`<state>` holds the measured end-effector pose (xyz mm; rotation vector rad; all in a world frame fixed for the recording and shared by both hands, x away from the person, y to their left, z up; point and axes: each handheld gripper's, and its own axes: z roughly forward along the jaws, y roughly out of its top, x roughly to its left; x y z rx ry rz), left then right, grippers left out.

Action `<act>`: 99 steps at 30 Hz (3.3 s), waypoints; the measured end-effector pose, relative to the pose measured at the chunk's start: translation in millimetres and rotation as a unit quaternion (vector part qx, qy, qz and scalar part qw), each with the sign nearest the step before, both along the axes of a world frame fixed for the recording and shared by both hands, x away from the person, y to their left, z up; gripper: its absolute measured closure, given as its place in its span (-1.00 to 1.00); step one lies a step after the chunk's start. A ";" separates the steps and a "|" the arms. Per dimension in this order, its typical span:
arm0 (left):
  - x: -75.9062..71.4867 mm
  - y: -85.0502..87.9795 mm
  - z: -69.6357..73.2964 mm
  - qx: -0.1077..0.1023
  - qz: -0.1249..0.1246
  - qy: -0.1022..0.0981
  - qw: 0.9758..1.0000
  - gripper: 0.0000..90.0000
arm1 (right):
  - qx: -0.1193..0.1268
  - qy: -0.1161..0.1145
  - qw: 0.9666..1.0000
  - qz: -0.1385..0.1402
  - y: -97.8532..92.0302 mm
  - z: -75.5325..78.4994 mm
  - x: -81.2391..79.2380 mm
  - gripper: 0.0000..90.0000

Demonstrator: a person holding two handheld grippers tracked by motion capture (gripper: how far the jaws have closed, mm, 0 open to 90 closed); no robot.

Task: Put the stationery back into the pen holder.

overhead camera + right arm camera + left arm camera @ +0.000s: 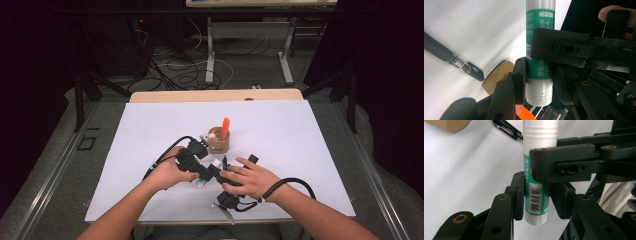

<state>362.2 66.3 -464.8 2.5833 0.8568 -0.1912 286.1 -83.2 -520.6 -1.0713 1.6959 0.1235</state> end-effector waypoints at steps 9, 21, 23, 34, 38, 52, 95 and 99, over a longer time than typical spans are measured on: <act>4.3 3.6 -1.4 -0.012 0.029 0.016 0.999 0.46 | -0.001 0.007 1.000 -0.008 1.5 2.8 2.4 0.41; 20.0 19.6 -9.3 -0.026 0.086 0.007 0.996 0.46 | 0.073 0.078 0.991 -0.079 -17.0 9.9 10.4 0.27; 22.3 22.3 -9.4 -0.036 0.095 -0.001 0.995 0.46 | 0.089 0.094 0.987 -0.097 -22.8 8.5 11.5 0.24; 27.6 33.7 -4.7 -0.072 0.115 -0.045 0.990 0.46 | 0.255 0.211 0.925 -0.185 -50.6 12.8 15.4 0.07; 29.9 35.7 -2.6 -0.085 0.109 -0.067 0.988 0.46 | 0.306 0.239 0.894 -0.222 -60.5 17.6 14.8 -0.03; 43.0 32.7 20.5 -0.177 0.136 -0.131 0.966 0.45 | 0.448 0.385 0.733 -0.337 -98.7 16.6 22.0 -0.45; 91.4 7.5 3.1 -0.258 0.244 -0.223 0.908 0.45 | 0.530 0.498 0.535 -0.431 -115.8 -0.5 35.5 -1.00; 92.8 6.7 -2.0 -0.254 0.246 -0.224 0.908 0.45 | 0.533 0.498 0.532 -0.430 -115.8 -3.1 36.9 -1.00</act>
